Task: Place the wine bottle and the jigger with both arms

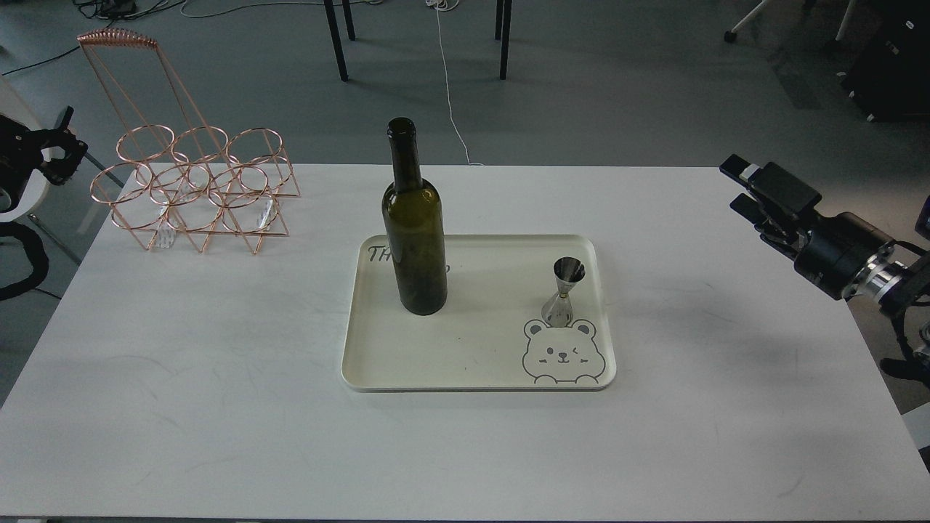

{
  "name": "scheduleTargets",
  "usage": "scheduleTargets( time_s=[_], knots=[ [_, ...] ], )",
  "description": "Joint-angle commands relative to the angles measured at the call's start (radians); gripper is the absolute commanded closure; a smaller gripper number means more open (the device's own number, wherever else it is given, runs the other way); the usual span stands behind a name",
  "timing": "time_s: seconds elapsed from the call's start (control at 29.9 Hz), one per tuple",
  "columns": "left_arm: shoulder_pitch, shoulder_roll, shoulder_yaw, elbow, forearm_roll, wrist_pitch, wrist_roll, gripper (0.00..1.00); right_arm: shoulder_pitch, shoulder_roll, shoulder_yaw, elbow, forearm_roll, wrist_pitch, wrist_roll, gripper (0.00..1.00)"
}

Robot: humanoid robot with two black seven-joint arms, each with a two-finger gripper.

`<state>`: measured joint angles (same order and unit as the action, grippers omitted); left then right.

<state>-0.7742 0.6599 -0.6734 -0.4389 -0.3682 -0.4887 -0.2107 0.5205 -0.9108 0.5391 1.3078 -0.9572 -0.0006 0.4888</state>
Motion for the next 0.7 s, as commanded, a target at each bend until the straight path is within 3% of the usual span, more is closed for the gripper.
scheduleTargets(
  time_s=[0.0, 0.27, 0.5, 0.67],
  knots=[
    [-0.007, 0.0, 0.0, 0.0, 0.0, 0.0, -0.001, 0.02, -0.051, 0.012, -0.001, 0.015, -0.229, -0.093, 0.0, 0.02],
    [-0.01, 0.0, 0.001, 0.0, 0.0, 0.0, -0.001, 0.01, -0.051, 0.087, -0.137, -0.016, -0.587, -0.271, 0.0, 0.05],
    [-0.01, 0.0, 0.003, 0.0, 0.0, 0.0, -0.004, 0.01, 0.053, 0.245, -0.228, -0.197, -0.794, -0.3, 0.0, 0.15],
    [-0.008, 0.001, 0.003, 0.0, -0.002, 0.0, -0.006, 0.02, 0.167, 0.352, -0.361, -0.306, -0.802, -0.303, 0.0, 0.2]
  ],
)
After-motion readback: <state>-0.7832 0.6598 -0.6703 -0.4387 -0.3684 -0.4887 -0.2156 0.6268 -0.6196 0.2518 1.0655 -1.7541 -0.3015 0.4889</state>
